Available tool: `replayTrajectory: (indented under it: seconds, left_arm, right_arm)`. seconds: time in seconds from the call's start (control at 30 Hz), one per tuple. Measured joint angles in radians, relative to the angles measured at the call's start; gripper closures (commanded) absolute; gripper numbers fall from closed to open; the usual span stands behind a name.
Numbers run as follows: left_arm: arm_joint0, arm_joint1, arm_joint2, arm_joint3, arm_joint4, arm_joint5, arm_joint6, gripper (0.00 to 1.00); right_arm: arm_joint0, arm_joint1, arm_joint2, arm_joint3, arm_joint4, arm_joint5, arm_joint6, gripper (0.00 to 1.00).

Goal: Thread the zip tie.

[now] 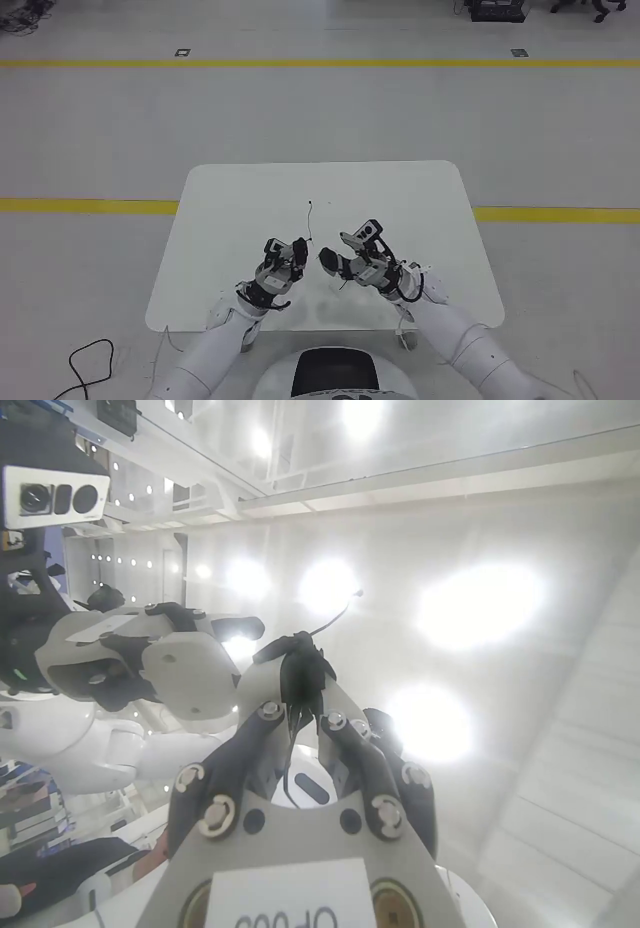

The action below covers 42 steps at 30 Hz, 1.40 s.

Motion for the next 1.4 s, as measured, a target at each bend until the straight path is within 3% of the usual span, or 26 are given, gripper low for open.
replayTrajectory:
  seconds: [0.13,0.4,1.4]
  left_arm:
    - [0.004,-0.006,-0.005,0.002,0.015,0.000,-0.008,1.00]
    - [0.005,-0.014,-0.004,0.004,0.030,0.000,-0.020,1.00]
    - [0.002,-0.022,-0.004,0.016,0.027,0.008,-0.035,1.00]
  right_arm:
    - [0.007,-0.010,-0.007,0.016,0.003,0.004,0.004,0.60]
    - [0.014,-0.028,-0.009,0.041,0.034,0.016,0.031,0.74]
    - [0.021,-0.074,0.001,0.087,0.020,0.042,0.066,0.81]
